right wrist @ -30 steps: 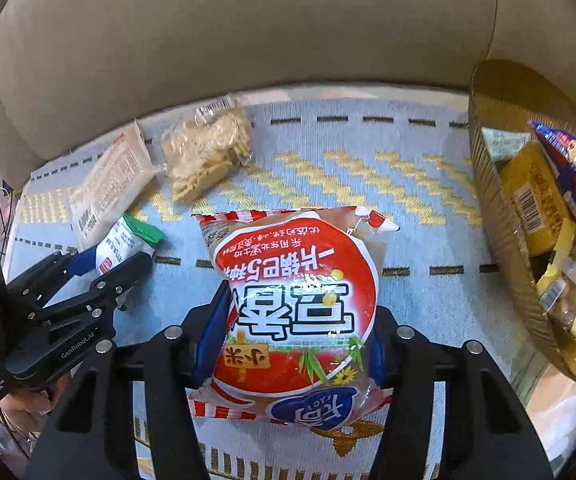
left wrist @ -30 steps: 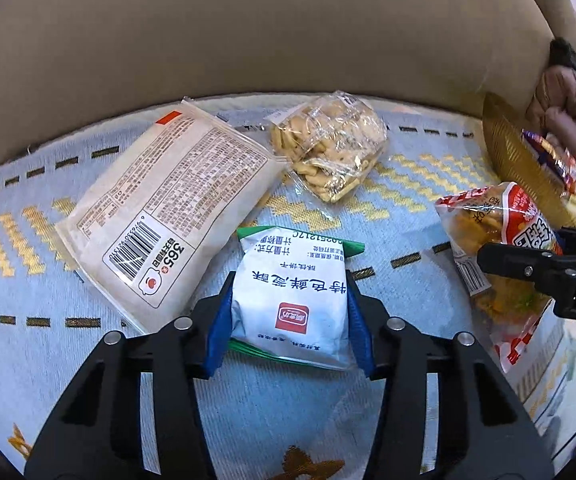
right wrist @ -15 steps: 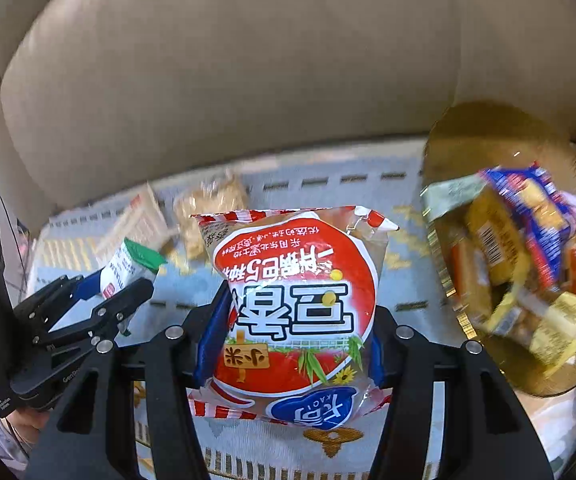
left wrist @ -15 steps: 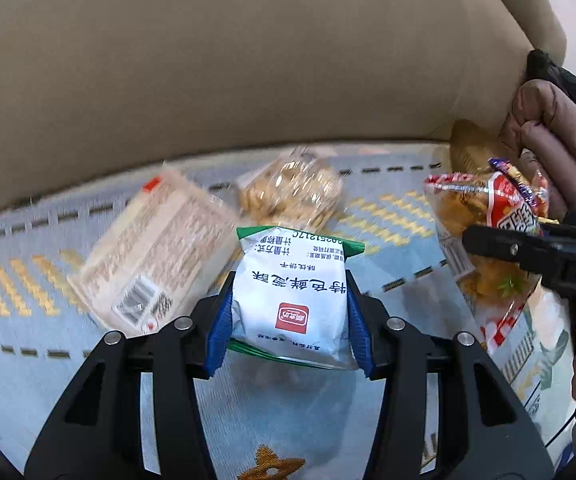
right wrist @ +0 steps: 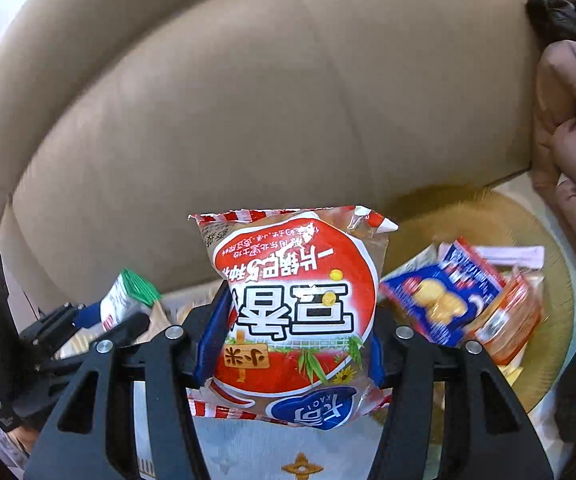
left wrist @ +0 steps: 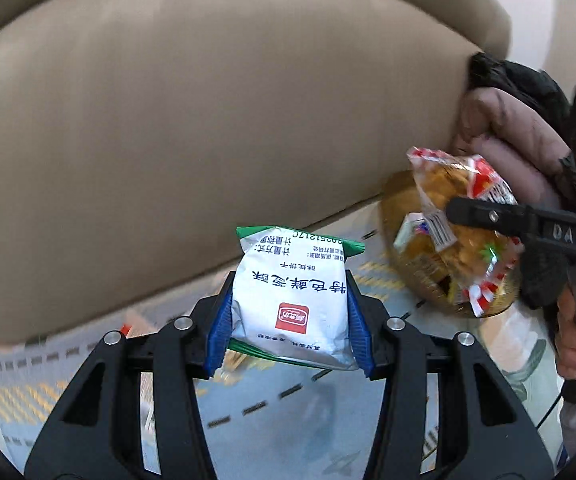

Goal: Organize snacks
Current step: 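Carry the white pastry and red-and-white bag to the gold plate and release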

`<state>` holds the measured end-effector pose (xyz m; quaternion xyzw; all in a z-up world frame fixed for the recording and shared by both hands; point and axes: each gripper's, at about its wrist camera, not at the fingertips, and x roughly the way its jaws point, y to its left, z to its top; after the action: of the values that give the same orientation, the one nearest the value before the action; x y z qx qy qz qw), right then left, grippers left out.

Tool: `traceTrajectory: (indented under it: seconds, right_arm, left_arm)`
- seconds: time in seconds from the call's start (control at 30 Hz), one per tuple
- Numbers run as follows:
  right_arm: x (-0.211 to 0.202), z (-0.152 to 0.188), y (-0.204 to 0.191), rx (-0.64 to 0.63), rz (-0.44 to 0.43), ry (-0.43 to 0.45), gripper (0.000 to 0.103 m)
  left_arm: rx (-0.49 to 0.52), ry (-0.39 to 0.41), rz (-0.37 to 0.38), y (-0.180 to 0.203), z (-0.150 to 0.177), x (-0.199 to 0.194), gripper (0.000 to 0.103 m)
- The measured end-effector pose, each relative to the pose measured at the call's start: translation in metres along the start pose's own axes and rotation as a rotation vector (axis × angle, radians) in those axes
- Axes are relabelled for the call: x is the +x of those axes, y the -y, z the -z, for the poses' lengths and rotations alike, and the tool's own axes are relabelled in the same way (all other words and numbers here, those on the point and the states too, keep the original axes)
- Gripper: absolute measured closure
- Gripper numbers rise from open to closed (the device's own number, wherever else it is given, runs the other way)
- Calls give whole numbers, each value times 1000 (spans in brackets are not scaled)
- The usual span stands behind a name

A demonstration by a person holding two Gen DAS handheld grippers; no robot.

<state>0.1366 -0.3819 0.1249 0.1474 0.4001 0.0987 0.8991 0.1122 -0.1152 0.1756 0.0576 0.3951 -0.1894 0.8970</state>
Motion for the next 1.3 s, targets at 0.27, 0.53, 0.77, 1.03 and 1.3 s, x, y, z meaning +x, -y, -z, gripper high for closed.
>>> traceTrajectory:
  seconds: [0.27,0.53,0.77,1.03,1.3]
  right_arm:
    - [-18,-20,29,110,17,72,48]
    - [-20,-29,57,286,12,150,48]
    - [-29,-21,74,390,42,233,48]
    - [-31,-35,98,414,51,252,48]
    - [-14,-46,135,440,61,197,48]
  left_arm:
    - [35,-12,59,30,-35,8,54]
    - [149,6,86,71,-65,16,54]
    - [102,-14,150,91,-79,35,54]
    - [123,-43,136,102,-76,51,54]
    - [128,-80,151,120,-75,67,54]
